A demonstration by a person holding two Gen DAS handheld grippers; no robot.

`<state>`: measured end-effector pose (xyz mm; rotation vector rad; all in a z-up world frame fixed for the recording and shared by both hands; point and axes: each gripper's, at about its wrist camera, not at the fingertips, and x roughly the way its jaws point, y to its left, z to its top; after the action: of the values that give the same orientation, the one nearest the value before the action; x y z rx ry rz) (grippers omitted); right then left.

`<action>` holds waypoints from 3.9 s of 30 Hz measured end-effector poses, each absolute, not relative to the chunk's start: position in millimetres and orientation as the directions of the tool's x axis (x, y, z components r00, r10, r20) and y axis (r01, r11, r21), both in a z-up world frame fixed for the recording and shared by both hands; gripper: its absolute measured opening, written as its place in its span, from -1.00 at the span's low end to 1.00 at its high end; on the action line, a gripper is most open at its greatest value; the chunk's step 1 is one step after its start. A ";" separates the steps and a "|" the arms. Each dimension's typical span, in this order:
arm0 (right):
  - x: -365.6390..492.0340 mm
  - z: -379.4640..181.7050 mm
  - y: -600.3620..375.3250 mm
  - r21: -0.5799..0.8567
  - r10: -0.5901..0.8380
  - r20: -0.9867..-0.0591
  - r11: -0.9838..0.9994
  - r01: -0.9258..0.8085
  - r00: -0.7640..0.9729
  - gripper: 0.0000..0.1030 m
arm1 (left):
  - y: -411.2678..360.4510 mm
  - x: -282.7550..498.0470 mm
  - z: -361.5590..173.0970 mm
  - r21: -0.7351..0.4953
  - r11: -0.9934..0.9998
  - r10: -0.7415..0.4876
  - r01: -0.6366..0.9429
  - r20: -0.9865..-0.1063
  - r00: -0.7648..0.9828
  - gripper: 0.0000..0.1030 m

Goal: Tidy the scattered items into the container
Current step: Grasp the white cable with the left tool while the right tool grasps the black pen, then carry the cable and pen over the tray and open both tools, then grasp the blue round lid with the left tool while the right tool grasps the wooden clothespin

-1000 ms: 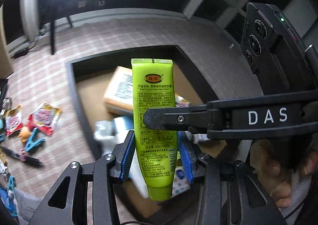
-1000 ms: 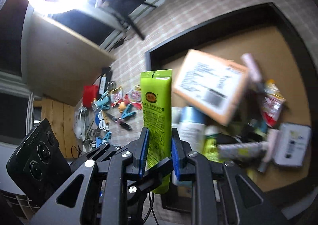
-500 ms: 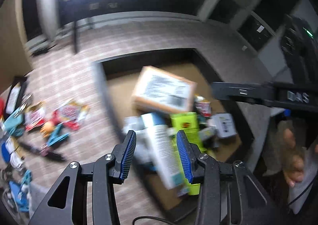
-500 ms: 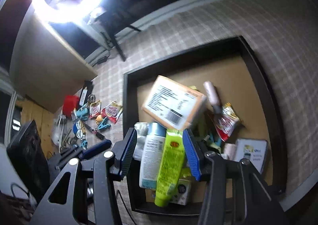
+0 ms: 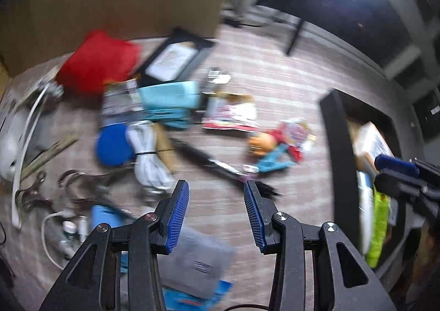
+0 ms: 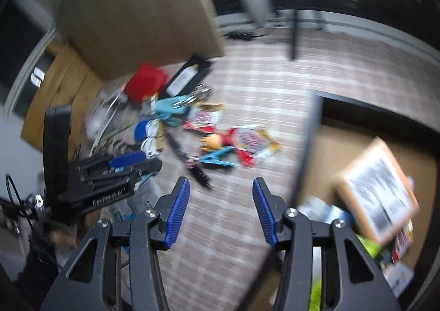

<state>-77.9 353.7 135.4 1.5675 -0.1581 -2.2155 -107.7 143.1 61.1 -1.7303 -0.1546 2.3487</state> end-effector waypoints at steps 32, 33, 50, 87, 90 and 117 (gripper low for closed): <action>-133.3 44.9 236.9 0.188 -0.253 -0.963 -0.875 0.446 -0.092 -0.44 | 108.5 -145.0 21.8 -0.219 -0.975 0.209 0.025 -0.956 -0.207 -0.46; -132.8 43.4 236.6 0.182 -0.247 -0.965 -0.876 0.448 -0.091 -0.45 | 108.0 -144.7 22.0 -0.220 -0.975 0.210 0.023 -0.955 -0.211 -0.46; -117.4 57.6 262.3 0.303 -0.351 -0.934 -0.879 0.369 -0.070 -0.78 | 97.0 -115.8 51.4 -0.264 -0.964 0.246 0.027 -0.927 -0.283 -0.76; -25.5 190.2 556.4 0.368 -0.278 -0.828 -0.925 -0.098 -0.488 -0.94 | 350.0 -52.4 161.0 -0.396 -0.765 0.560 -0.507 -0.798 -0.222 -0.76; -18.1 186.7 577.2 0.370 -0.254 -0.832 -0.917 -0.151 -0.494 -0.93 | 377.0 -47.0 153.4 -0.383 -0.752 0.540 -0.537 -0.825 -0.167 0.11; -51.7 148.7 459.0 0.355 -0.348 -0.866 -0.934 0.047 -0.358 -0.44 | 168.0 -106.6 88.6 -0.157 -0.977 0.197 -0.142 -0.921 -0.336 0.20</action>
<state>-51.7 459.0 148.7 1.6152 -0.3969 -2.3734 -106.6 168.0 88.6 -1.6719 -0.0718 2.4103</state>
